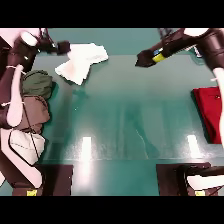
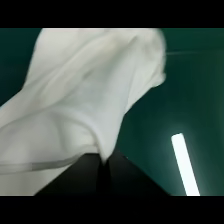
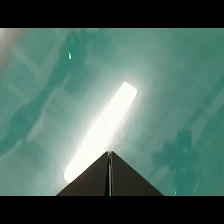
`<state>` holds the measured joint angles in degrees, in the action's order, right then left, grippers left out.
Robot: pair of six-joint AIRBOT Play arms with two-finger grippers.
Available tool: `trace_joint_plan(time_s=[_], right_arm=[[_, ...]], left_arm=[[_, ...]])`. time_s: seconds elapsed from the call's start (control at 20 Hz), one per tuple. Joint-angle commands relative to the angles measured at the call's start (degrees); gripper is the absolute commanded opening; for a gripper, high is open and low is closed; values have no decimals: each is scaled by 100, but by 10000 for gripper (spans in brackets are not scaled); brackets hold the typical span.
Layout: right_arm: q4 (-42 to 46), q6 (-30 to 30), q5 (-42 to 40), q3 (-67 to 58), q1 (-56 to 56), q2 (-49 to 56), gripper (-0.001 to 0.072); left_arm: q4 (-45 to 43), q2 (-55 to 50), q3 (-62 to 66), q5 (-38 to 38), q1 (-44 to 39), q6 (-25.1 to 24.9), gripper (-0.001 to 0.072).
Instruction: Fold the shirts.
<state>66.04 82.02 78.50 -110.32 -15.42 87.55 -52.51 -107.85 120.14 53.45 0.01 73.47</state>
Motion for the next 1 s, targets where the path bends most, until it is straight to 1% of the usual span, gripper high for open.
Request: trace_joint_plan(time_s=[0.0,0.05,0.1,0.15,0.3,0.45,0.55,0.6,0.65,0.75,0.95], right_arm=[[7,2,-656,-4,345,-719,28],[7,2,-859,-4,459,-935,29],[7,2,-1062,-4,581,-1154,29],[4,2,-1220,-4,675,-1327,28],[4,2,-1405,-4,962,-1781,28],[4,2,-1318,-4,1143,-2061,28],[2,2,-1217,-2,1215,-2190,29],[4,2,-1130,-2,1222,-2229,28],[4,2,-1001,-2,1233,-2251,29],[0,2,-579,-2,1231,-2223,29],[0,2,428,2,1231,-1912,29]], left_arm=[[2103,1099,181,212,-4,-1478,24],[2538,1462,181,306,-28,-1725,24],[2793,1845,181,374,-87,-1897,24],[2900,2188,181,433,-168,-1969,24],[2938,3064,181,260,-649,-2050,24],[2999,3593,181,-144,-1268,-2337,24],[2905,3740,181,-125,-1486,-2391,24],[2796,3766,177,26,-1504,-2371,24],[2511,3781,140,190,-1502,-2181,24],[1405,3805,-96,634,-1504,-1550,25],[-1268,3803,-837,1971,-1502,-518,24]])
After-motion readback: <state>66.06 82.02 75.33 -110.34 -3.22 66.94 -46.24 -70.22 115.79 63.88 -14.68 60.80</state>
